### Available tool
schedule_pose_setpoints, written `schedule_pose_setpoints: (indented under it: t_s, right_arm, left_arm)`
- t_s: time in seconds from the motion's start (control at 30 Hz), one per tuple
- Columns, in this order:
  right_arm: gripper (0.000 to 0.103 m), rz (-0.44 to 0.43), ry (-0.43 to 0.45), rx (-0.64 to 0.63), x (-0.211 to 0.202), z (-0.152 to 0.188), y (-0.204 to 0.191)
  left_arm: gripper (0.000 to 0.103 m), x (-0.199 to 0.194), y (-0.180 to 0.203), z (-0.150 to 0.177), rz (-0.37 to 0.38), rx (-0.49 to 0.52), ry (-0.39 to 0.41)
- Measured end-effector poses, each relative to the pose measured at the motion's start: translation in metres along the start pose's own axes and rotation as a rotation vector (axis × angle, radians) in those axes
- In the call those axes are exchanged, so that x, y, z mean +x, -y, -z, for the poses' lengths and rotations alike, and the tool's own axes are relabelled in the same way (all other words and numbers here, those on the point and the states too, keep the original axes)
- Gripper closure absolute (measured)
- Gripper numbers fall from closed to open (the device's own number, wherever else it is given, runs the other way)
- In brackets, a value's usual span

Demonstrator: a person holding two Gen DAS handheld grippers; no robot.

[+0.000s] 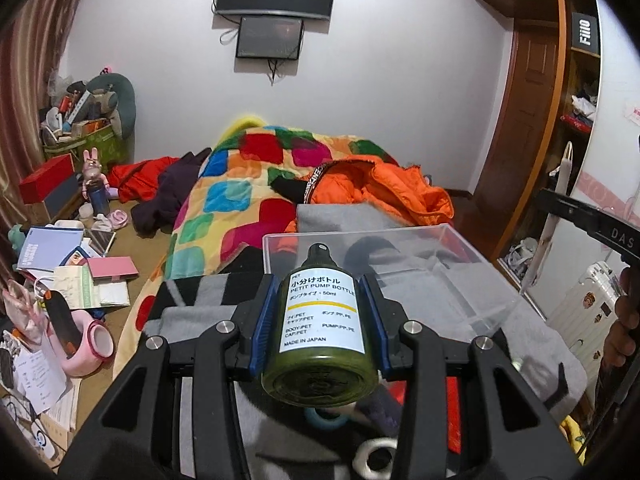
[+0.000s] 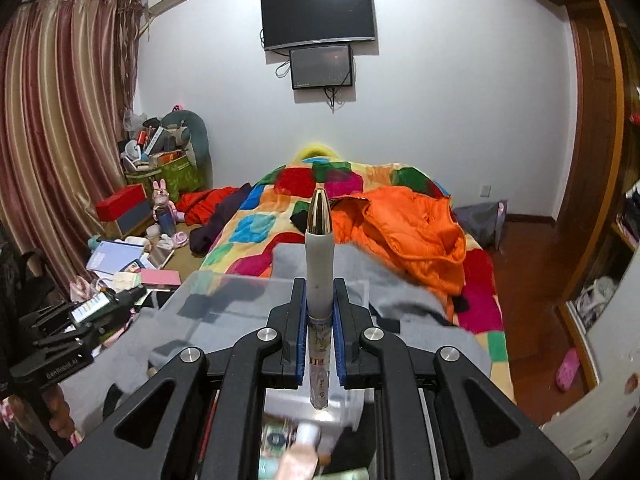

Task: Organize objects
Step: 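Lower the green bottle into the clear box with the left tool while the right tool drops the pen in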

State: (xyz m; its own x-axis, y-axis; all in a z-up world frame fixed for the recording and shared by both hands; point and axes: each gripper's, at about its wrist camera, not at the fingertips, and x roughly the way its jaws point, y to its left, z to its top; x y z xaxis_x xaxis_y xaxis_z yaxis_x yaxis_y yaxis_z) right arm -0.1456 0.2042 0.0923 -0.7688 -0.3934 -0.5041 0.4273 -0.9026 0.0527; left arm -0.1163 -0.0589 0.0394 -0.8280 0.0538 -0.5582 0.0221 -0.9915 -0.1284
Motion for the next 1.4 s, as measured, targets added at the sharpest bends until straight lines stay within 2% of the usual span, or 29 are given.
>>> schedule_pose_setpoints:
  t_s: [0.17, 0.37, 0.6, 0.73, 0.9, 0.97, 1.2, 1.33, 1.4]
  right_arm:
    - [0.093, 0.047, -0.075, -0.07, 0.039, -0.001, -0.008]
    - [0.093, 0.106, -0.199, -0.197, 0.081, 0.02, -0.021]
    - [0.093, 0.08, -0.293, -0.304, 0.116, 0.041, -0.041]
    - [0.093, 0.05, -0.328, -0.322, 0.13, 0.044, -0.05]
    - [0.093, -0.024, -0.392, -0.284, 0.147, 0.048, -0.052]
    - [0.093, -0.041, -0.407, -0.272, 0.153, 0.05, -0.053]
    - [0.09, -0.121, -0.45, -0.22, 0.159, 0.054, -0.049]
    - [0.071, -0.12, -0.435, -0.209, 0.155, 0.052, -0.049]
    - [0.067, -0.121, -0.418, -0.202, 0.15, 0.051, -0.048]
  left_arm:
    - [0.062, 0.036, 0.002, -0.003, 0.037, 0.021, -0.095]
    - [0.062, 0.07, 0.008, 0.004, 0.062, 0.048, -0.197]
    - [0.062, 0.089, 0.012, 0.009, 0.092, 0.058, -0.243]
    - [0.062, 0.098, 0.01, 0.011, 0.115, 0.051, -0.281]
    - [0.059, 0.098, 0.015, 0.012, 0.118, 0.084, -0.289]
    - [0.052, 0.096, 0.016, 0.013, 0.12, 0.089, -0.286]
    - [0.043, 0.084, 0.021, 0.014, 0.111, 0.109, -0.254]
    - [0.038, 0.068, 0.022, 0.011, 0.122, 0.104, -0.223]
    - [0.035, 0.058, 0.022, 0.01, 0.111, 0.108, -0.2]
